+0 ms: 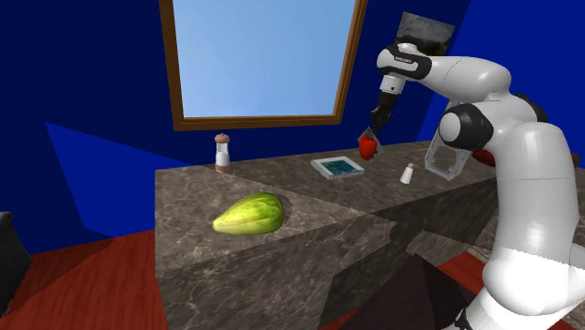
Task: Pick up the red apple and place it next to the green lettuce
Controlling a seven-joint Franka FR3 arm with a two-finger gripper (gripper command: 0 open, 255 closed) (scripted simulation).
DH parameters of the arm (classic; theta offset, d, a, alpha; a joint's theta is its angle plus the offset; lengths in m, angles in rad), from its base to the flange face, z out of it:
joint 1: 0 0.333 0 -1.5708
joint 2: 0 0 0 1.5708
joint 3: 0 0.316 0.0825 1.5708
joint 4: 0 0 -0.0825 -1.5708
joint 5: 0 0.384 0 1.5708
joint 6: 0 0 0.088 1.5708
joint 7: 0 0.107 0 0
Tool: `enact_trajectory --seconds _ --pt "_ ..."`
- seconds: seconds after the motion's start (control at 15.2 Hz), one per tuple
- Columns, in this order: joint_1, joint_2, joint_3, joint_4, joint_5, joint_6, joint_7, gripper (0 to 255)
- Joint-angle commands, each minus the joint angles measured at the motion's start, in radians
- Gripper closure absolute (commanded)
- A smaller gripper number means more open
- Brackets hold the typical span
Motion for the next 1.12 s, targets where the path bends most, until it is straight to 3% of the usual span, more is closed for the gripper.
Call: enact_trajectory --seconds 0.0,0.53,1.06 --pt "0.04 -0.036 0.005 -0.047 -0.009 0.017 0.036 255" --pt "0.189 -0.126 0.043 -0.184 -0.037 0.089 0.195 255" --pt "0.313 -0.135 0.091 -0.197 -0.049 0.119 0.36 255"
